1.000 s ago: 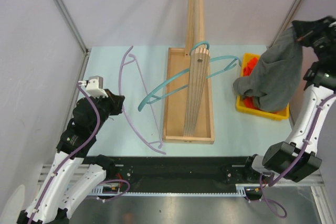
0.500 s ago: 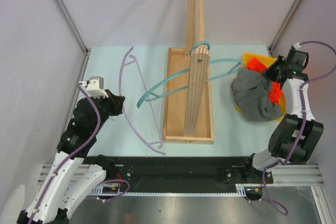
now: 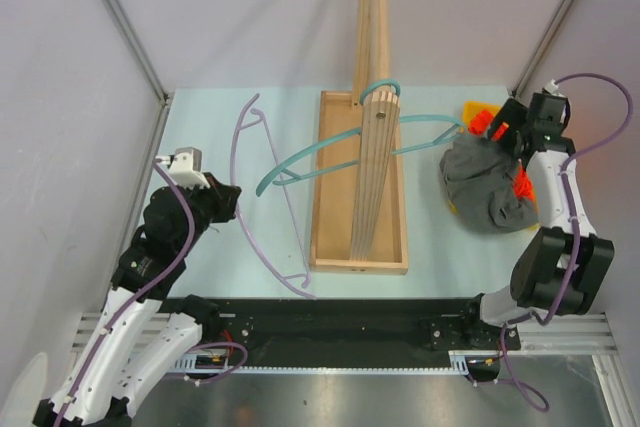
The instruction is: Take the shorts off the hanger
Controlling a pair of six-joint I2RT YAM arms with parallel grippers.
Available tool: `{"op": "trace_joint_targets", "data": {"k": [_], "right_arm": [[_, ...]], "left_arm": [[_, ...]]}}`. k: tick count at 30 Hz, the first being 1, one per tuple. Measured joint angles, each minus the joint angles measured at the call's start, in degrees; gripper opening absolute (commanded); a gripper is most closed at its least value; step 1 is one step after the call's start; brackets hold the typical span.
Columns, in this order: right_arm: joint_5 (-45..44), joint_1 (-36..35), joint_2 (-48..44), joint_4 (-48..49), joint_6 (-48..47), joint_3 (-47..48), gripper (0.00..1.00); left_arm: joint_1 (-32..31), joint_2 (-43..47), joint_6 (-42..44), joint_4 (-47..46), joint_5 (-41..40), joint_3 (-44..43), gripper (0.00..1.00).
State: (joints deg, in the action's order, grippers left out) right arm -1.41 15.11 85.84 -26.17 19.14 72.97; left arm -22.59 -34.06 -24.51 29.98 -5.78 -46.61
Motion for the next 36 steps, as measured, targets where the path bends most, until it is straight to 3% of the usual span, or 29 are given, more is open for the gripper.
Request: {"op": "trace_joint_targets", "data": {"k": [5,9,15,20,30,36], "right_arm": [[-1.0,-5.4,-9.8,-3.3,0.3,0.0,1.0],[-3.1,-13.6,-19.0,-5.0,0.3,0.7,1.0],[-4.9,-21.7,-21.7,-11.3,3.0,0.8,1.0],[-2.2,-22.3,-23.2,-12.2,7.3,-8.5,0.91],[-0.7,-23.2,-24.6,-11.2,11.4,-24.6,0.96],[2.6,-10.9,-20.7,-5.3,10.3,-25.4,0.95]], "left_arm": [[0.0,0.1,0.0,0.0,0.0,0.0,0.0],[0.0,0.0,-0.1,-0.5,0.5,0.0,0.0],[0.0,0.4,-0.1,-0.8,1.1,0.2,0.0],[0.0,1.2,-0.1,-0.7,1.2,1.3,0.0],[0.0,2.0,-0.5,-0.7,1.5,2.0,0.0],[0.0,1.2,-0.5,-0.7,1.6,2.1,0.0]]}}
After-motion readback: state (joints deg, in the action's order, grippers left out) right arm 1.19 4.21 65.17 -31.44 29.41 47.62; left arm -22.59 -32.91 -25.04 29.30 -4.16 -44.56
